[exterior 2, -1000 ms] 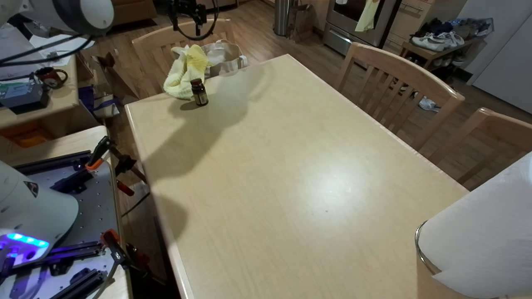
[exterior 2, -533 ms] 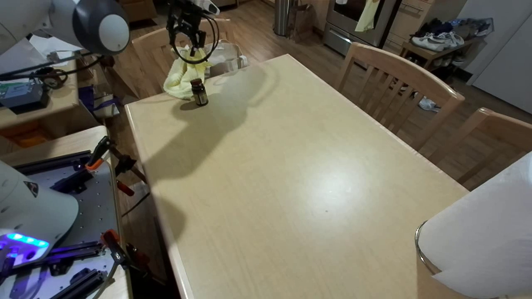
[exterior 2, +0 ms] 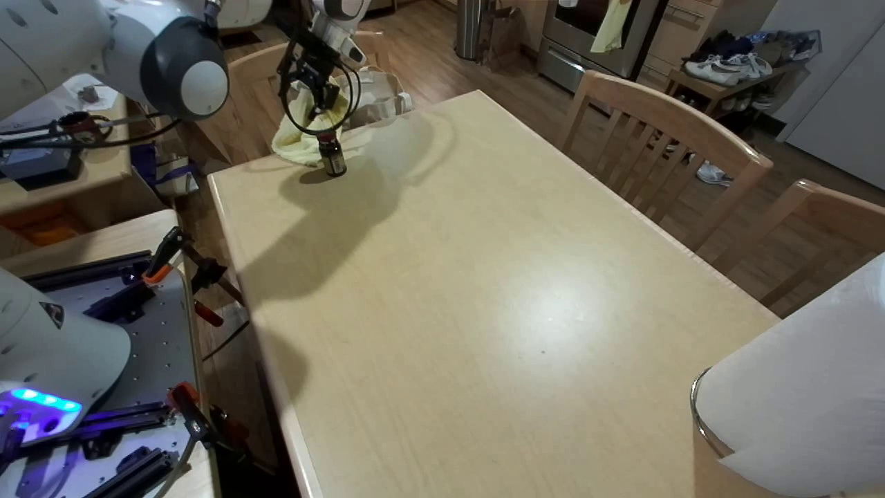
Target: Put the yellow cloth in the laundry bag
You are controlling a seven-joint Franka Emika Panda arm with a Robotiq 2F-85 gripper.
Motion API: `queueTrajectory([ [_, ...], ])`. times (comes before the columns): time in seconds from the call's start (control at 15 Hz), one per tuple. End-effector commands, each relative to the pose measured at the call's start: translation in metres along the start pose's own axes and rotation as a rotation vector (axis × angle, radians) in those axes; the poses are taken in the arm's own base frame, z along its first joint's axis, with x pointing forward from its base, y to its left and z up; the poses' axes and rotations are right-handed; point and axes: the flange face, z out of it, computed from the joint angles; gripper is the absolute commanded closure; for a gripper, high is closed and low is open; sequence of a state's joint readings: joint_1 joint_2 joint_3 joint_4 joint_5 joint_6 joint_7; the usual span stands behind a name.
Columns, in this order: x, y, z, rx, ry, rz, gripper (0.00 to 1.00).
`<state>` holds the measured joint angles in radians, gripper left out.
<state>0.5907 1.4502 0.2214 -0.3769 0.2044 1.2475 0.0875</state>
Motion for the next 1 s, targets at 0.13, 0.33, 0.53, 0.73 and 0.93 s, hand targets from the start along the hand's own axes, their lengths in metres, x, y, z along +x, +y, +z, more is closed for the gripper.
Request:
queueTrajectory([
  [0.13,0.003,0.011,0.010,0.026,-0.029,0.020,0.46],
  [0.33,0.001,0.012,0.003,0.035,-0.017,0.018,0.67],
  [0.53,-0.002,0.012,-0.010,0.035,0.008,0.022,0.86],
  [0.73,-0.005,0.005,-0.026,0.039,0.053,0.012,0.96],
  [0.93,-0.015,-0.012,-0.044,0.015,0.076,-0.011,0.95],
])
